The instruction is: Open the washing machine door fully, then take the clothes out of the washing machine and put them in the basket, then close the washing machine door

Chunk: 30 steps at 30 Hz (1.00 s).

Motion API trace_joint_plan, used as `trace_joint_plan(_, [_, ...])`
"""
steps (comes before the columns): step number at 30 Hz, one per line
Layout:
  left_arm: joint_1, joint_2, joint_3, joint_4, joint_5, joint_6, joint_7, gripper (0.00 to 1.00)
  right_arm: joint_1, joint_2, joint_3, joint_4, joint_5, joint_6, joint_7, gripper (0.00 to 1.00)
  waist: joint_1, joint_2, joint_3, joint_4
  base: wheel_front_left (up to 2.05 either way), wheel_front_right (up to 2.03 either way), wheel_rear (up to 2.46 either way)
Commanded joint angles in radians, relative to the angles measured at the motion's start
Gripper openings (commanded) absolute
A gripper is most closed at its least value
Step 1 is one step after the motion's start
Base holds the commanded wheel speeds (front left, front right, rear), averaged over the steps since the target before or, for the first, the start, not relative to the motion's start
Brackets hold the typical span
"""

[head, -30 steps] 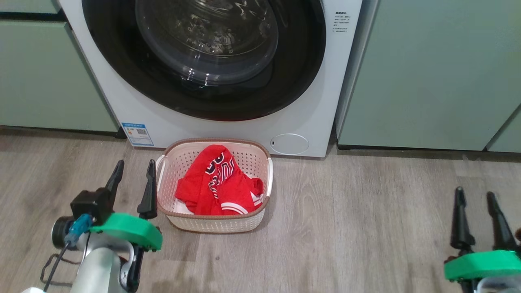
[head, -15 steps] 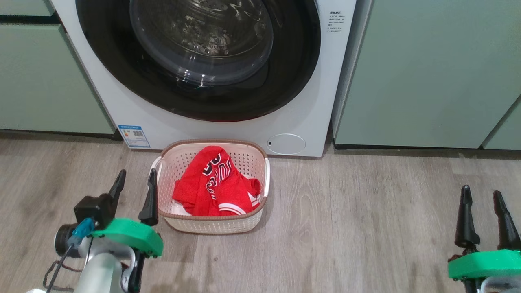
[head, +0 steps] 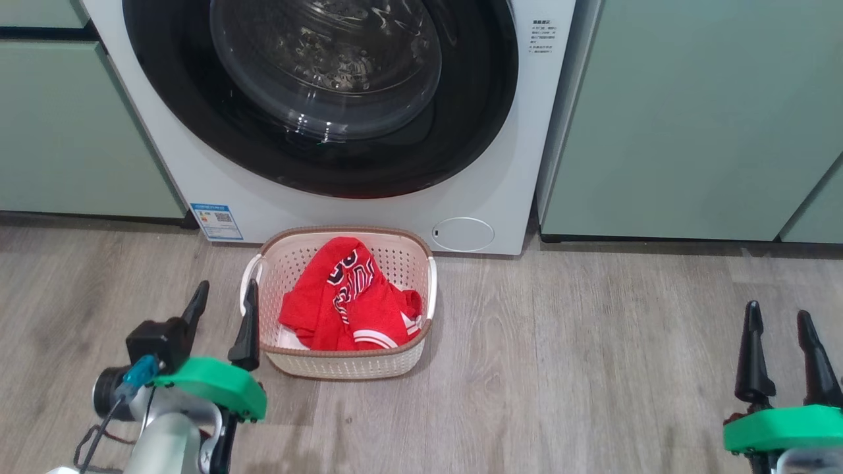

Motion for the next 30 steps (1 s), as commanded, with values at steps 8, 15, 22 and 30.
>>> trace_joint_plan(8, [-0.050, 0.018, 0.018, -0.021, -0.014, -0.006, -0.007, 1.00, -0.021, 0.000, 0.034, -0.025, 0.001, -0.001, -0.006, 1.00, 0.0000, -0.0001, 0.003, -0.005, 0.00, 0.00, 0.00])
trace_joint_plan(15, [0.061, -0.020, -0.015, 0.077, -0.024, 0.001, 0.008, 0.00, 0.017, 0.007, 0.014, 0.093, 0.016, 0.000, 0.006, 0.00, 0.0000, -0.0001, 0.004, -0.005, 0.00, 0.00, 0.00])
trace_joint_plan(22, [0.062, -0.020, -0.009, 0.056, -0.115, 0.000, 0.033, 0.00, 0.009, 0.007, 0.015, 0.089, 0.100, 0.000, 0.030, 0.00, 0.0000, -0.0001, 0.006, -0.003, 0.00, 0.00, 0.00])
trace_joint_plan(30, [0.064, -0.021, -0.005, 0.033, -0.205, 0.000, 0.054, 0.00, 0.001, 0.008, 0.017, 0.084, 0.185, 0.000, 0.053, 0.00, 0.0000, -0.0001, 0.009, 0.000, 0.00, 0.00, 0.00])
